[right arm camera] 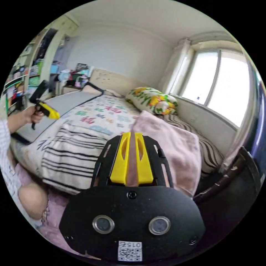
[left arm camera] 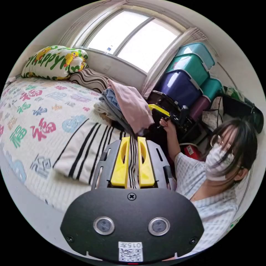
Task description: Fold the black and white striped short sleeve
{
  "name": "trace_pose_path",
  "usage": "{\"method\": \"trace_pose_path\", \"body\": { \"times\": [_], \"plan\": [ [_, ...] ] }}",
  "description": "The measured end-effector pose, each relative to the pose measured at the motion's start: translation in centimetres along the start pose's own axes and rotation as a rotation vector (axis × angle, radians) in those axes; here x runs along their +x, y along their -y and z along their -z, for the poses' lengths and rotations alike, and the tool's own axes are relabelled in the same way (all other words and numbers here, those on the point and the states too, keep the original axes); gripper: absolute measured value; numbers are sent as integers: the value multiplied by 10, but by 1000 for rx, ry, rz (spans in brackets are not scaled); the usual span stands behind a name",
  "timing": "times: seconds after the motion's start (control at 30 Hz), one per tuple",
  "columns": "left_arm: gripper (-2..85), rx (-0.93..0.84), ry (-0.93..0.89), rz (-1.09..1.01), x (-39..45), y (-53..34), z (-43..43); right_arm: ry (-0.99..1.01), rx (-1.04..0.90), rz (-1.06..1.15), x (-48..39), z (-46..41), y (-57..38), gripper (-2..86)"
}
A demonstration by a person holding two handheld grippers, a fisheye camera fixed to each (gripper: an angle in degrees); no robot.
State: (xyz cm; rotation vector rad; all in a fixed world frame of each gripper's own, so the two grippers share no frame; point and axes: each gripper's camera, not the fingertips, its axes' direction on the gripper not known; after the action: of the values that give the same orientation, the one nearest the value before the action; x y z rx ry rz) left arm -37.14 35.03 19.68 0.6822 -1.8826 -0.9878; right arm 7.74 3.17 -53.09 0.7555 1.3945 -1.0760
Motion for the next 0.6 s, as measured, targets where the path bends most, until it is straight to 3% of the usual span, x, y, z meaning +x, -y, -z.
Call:
{"method": "trace_pose_path", "body": {
  "times": [0.07,0.27,0.47,0.6],
  "plan": [
    [53,-45,59,41,22,-56,14,260,-3,123,-65,5,-26,54],
    [56,-71,144,77,55,-173,-2,600,-136,228,-175,-9,-78,94],
    [70,-23,117,143,50,-205,-27,540,-295,278,-209,-28,-95,107],
    [82,-75,124,121,56,-200,-43,439,-295,254,-191,-24,-99,9]
  ]
}}
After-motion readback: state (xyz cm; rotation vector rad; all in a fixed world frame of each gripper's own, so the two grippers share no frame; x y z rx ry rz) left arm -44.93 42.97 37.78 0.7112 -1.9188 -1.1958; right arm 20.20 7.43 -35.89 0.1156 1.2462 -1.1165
